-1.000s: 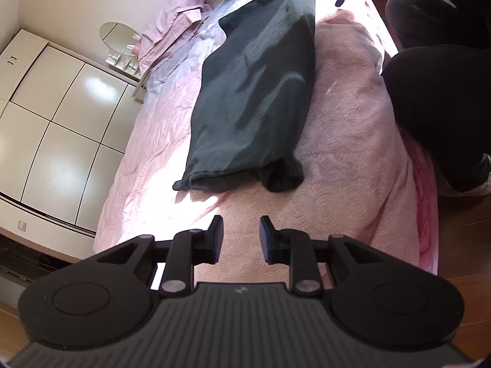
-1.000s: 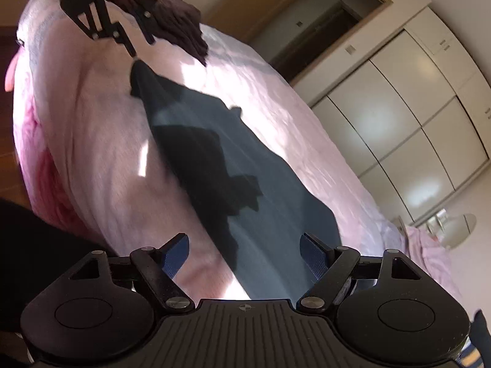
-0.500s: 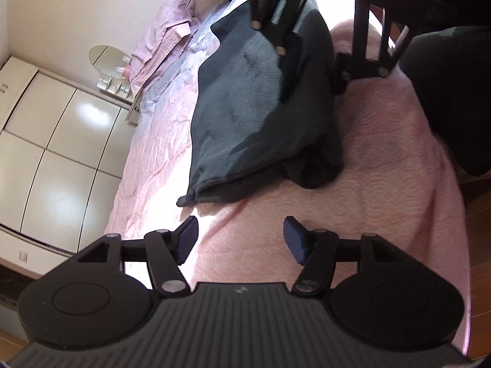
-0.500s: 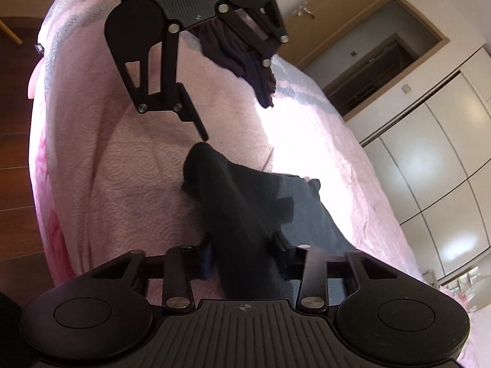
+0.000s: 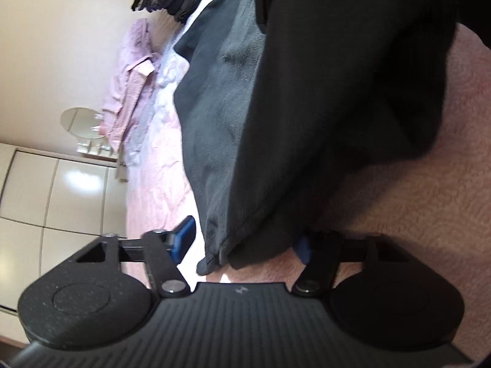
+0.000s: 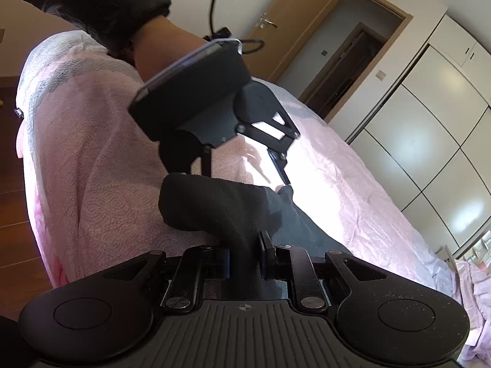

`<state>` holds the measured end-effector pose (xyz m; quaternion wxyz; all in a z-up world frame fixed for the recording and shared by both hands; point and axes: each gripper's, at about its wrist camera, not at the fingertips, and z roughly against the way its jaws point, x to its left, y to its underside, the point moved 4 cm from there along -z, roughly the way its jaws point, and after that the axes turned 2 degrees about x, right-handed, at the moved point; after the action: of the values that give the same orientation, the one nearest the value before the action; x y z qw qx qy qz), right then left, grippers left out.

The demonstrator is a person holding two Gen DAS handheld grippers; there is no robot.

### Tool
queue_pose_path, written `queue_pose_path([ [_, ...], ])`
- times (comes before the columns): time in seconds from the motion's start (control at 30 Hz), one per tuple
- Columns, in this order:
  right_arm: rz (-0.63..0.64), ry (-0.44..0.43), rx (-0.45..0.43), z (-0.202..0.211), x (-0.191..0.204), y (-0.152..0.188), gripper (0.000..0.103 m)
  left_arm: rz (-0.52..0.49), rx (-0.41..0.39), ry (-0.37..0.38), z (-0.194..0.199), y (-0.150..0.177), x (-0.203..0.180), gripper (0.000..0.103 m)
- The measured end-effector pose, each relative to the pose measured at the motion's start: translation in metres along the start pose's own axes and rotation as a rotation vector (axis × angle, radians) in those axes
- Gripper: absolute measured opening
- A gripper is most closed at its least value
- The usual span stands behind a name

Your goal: Fold clothes

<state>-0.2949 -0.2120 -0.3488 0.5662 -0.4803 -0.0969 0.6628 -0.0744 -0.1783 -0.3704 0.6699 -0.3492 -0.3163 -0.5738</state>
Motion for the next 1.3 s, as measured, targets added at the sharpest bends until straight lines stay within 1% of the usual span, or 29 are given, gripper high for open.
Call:
queue_pose_path([
  [0.03,-0.007,-0.003,-0.001,0.0,0.0,0.0,0.016,0.009,0.004,0.001,0.0,-0.001,0.004,0.015],
  [0.17,-0.067,-0.014,-0.024,0.001,-0.003,0.001,0.016,0.101,-0.006,-0.013,0.014,-0.008,0.031,0.013],
  [0.23,-0.135,-0.013,-0.058,0.008,-0.012,0.002,0.016,0.127,-0.015,-0.027,0.021,-0.017,0.051,0.012],
  [0.33,-0.267,0.004,-0.125,0.023,-0.031,0.004,0.016,0.129,-0.035,-0.064,0.024,-0.042,0.083,0.012],
  [0.4,-0.373,0.029,-0.175,0.038,-0.049,0.01,0.016,0.105,-0.059,-0.085,0.018,-0.07,0.105,0.012],
  [0.43,-0.43,0.045,-0.196,0.047,-0.059,0.018,0.016,0.091,-0.072,-0.094,0.014,-0.085,0.115,0.012],
  [0.57,-0.667,0.123,-0.264,0.08,-0.1,0.072,0.016,0.029,-0.128,-0.127,-0.002,-0.147,0.155,0.012],
  [0.67,-0.844,0.181,-0.314,0.105,-0.13,0.113,0.016,-0.036,-0.182,-0.123,-0.029,-0.2,0.173,0.012],
  [0.73,-0.962,0.221,-0.347,0.122,-0.15,0.141,0.016,-0.073,-0.211,-0.097,-0.053,-0.236,0.175,0.012],
  [0.8,-1.08,0.261,-0.38,0.139,-0.17,0.169,0.016,-0.105,-0.238,-0.063,-0.085,-0.269,0.167,0.013],
  [0.83,-1.139,0.277,-0.383,0.145,-0.177,0.185,0.016,-0.11,-0.244,-0.038,-0.103,-0.283,0.161,0.016],
  [0.87,-1.2,0.284,-0.369,0.145,-0.179,0.204,0.016,-0.112,-0.239,-0.006,-0.122,-0.295,0.153,0.023],
  [0.9,-1.263,0.284,-0.351,0.144,-0.181,0.224,0.016,-0.112,-0.228,0.021,-0.143,-0.305,0.144,0.026],
  [0.93,-1.326,0.283,-0.333,0.143,-0.182,0.243,0.016,-0.11,-0.212,0.046,-0.161,-0.311,0.136,0.03],
  [1.0,-1.475,0.257,-0.286,0.144,-0.182,0.285,0.016,-0.098,-0.179,0.094,-0.189,-0.314,0.125,0.032],
  [1.03,-1.54,0.245,-0.278,0.146,-0.18,0.3,0.017,-0.084,-0.175,0.105,-0.194,-0.312,0.123,0.033],
  [1.07,-1.575,0.246,-0.283,0.153,-0.18,0.31,0.017,-0.065,-0.173,0.113,-0.198,-0.308,0.124,0.034],
  [1.17,-1.603,0.265,-0.319,0.179,-0.185,0.326,0.017,0.027,-0.16,0.119,-0.197,-0.29,0.133,0.039],
  [1.23,-1.635,0.264,-0.341,0.189,-0.187,0.333,0.026,0.108,-0.15,0.126,-0.189,-0.272,0.141,0.04],
  [1.3,-1.663,0.259,-0.356,0.19,-0.187,0.333,0.027,0.19,-0.135,0.135,-0.176,-0.253,0.146,0.04],
])
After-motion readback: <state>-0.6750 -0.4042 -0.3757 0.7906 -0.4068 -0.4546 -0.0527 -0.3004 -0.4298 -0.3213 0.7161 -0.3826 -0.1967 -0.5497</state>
